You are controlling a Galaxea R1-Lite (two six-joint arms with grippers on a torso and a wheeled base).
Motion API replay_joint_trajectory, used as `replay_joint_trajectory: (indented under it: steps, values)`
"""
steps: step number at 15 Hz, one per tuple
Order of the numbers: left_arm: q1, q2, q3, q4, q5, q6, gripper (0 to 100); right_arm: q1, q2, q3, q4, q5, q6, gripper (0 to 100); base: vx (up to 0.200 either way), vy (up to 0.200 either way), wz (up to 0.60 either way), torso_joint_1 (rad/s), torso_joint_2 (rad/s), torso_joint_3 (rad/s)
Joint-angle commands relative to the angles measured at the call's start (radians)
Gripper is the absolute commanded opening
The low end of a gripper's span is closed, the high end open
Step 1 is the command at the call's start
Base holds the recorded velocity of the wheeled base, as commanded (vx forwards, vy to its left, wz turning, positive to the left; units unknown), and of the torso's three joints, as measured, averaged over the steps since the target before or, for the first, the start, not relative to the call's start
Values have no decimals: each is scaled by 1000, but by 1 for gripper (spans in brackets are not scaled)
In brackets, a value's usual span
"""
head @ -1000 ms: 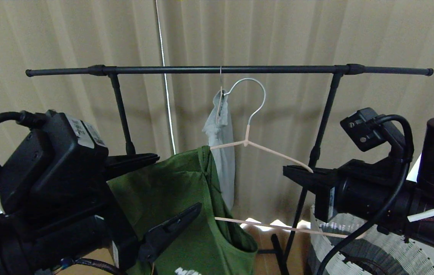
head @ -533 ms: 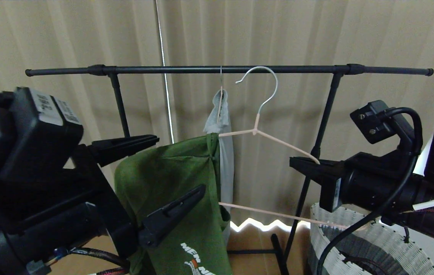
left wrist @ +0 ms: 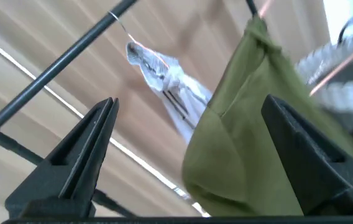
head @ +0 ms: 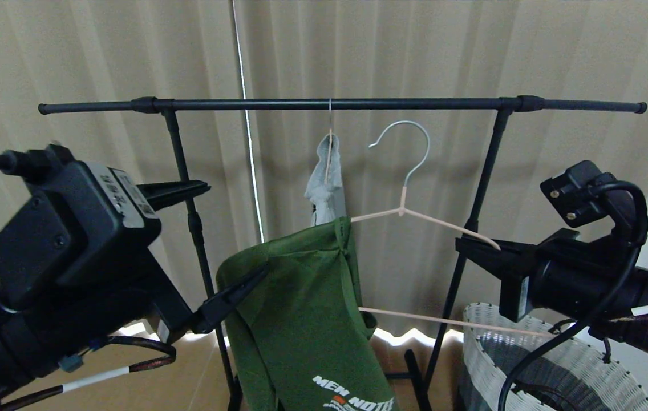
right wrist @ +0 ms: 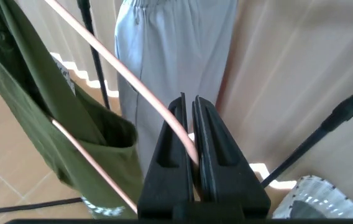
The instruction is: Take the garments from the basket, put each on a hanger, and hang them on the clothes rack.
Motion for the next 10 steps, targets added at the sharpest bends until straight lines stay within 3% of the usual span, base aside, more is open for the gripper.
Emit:
replay_joint_trajectory:
  steps: [1,2,6,8,10]
  values:
    - [-24,64,0,-2,-52,-2,100,1,20,1,-16,1,-6,0,0,0,0,0,0,0]
    - [-24,91,-8,-2,-146,-5,100,3,30,2,-60,4,-9,0,0,0,0,0,0,0]
    - [1,163,-81,-2,-178,-19,100,4,23,17,-92,79,-41,0,0,0,0,0,0,0]
    - [16,176,-109,1,-235,-39,100,6,9,34,-94,90,-72,0,0,0,0,0,0,0]
    - [30,185,-107,12,-236,-37,100,6,4,47,-126,107,-78,0,0,0,0,0,0,0]
